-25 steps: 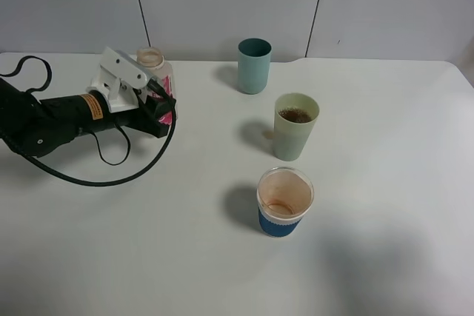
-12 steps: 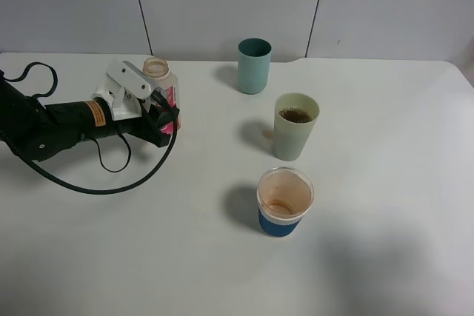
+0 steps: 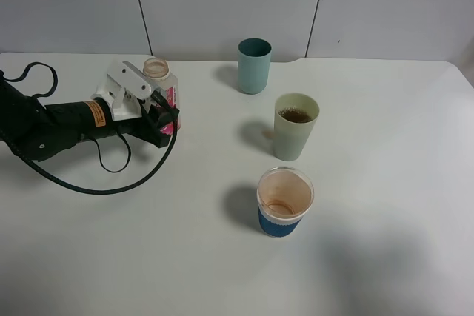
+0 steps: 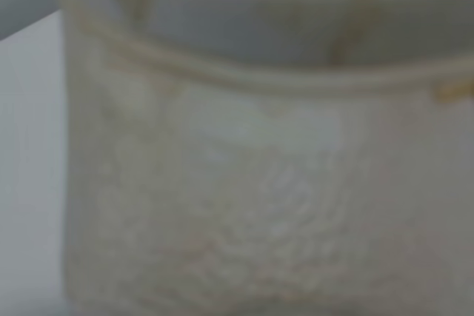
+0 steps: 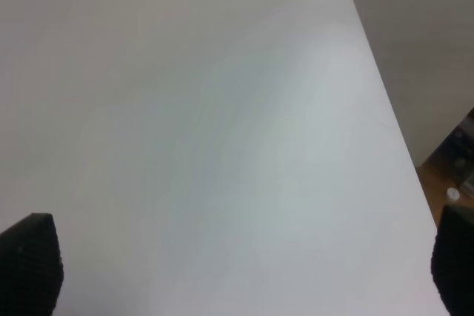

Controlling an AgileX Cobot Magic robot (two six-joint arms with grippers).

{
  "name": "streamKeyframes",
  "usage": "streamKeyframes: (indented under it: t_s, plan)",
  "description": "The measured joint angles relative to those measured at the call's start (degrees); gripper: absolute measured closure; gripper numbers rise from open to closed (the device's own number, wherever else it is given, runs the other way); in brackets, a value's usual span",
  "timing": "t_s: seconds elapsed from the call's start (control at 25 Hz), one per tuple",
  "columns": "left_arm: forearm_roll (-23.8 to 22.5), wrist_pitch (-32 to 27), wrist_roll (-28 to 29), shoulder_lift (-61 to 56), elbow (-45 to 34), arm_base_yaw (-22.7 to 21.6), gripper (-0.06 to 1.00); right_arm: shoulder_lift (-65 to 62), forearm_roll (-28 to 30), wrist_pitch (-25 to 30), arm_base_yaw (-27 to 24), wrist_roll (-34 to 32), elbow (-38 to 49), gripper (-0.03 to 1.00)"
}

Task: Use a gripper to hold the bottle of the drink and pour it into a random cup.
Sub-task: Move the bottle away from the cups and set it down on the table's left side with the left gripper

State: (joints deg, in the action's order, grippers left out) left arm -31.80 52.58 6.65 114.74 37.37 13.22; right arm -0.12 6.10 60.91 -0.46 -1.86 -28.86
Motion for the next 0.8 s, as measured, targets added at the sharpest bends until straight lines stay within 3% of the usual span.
streamKeyframes:
  t_s: [0.8]
  plan:
    - [-1.4, 0.1, 0.4, 0.2, -0.7, 0.0, 0.62, 0.0, 0.0, 0.0, 0.0, 0.0, 0.0, -0.02]
